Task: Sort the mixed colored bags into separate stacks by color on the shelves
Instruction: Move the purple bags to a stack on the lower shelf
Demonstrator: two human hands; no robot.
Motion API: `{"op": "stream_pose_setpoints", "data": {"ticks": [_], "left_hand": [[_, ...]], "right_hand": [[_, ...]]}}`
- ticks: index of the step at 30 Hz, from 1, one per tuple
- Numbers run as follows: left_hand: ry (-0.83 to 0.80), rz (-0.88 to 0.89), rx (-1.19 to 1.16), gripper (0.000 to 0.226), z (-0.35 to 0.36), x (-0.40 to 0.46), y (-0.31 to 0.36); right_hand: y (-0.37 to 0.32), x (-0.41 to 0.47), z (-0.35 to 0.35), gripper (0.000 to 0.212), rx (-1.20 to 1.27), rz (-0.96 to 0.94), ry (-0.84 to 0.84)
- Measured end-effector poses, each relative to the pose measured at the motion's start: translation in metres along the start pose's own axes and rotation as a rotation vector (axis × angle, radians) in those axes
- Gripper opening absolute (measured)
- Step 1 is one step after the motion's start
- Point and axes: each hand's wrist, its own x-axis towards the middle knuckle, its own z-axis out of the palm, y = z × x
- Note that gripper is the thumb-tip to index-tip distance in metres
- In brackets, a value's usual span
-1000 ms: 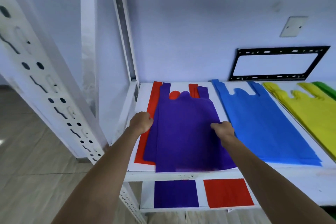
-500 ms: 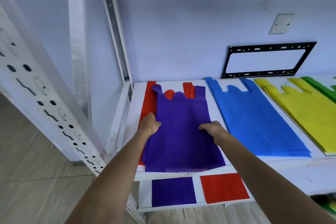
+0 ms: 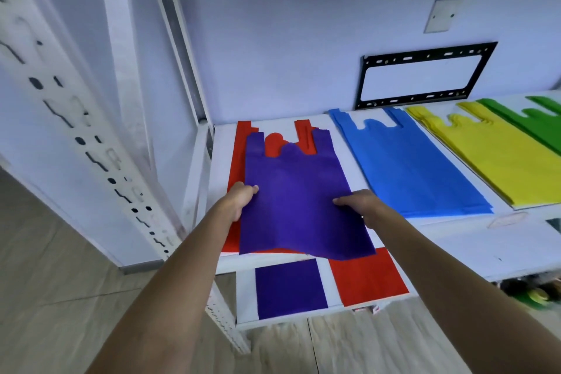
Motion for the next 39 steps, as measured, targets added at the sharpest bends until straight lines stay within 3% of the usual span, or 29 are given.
{"op": "stream_pose_setpoints", "data": {"ticks": [6,12,19,24,31,39], "left_hand": [[-0.008,0.035,-0.035,0.035,0.017,-0.046,-0.024],[0.090,0.131,-0.096,0.030,0.037,-0.104,-0.066],[0.059,-0.062,-0.270,0.028,0.069,-0.189,-0.136],[0.050,-0.070,-0.299,0.030,0.096,-0.213,-0.194],[0.119,-0.203,-0.230,0.030,0.129,-0.201,-0.276],[0.058,-0.293,-0.225,0.029,0.131,-0.123,-0.321]], "right_hand": [[0.020,-0.033,-0.011,0.030,-0.043,-0.033,-0.104],[0.074,-0.075,-0.033,0.029,-0.055,-0.104,-0.163],[0.166,-0.131,-0.080,0.027,0.084,-0.043,-0.359],[0.235,-0.151,-0.100,0.027,0.199,0.057,-0.399],[0.318,-0.145,-0.098,0.032,0.257,0.224,-0.417],[0.339,-0.085,-0.059,0.027,0.212,0.363,-0.391]]}}
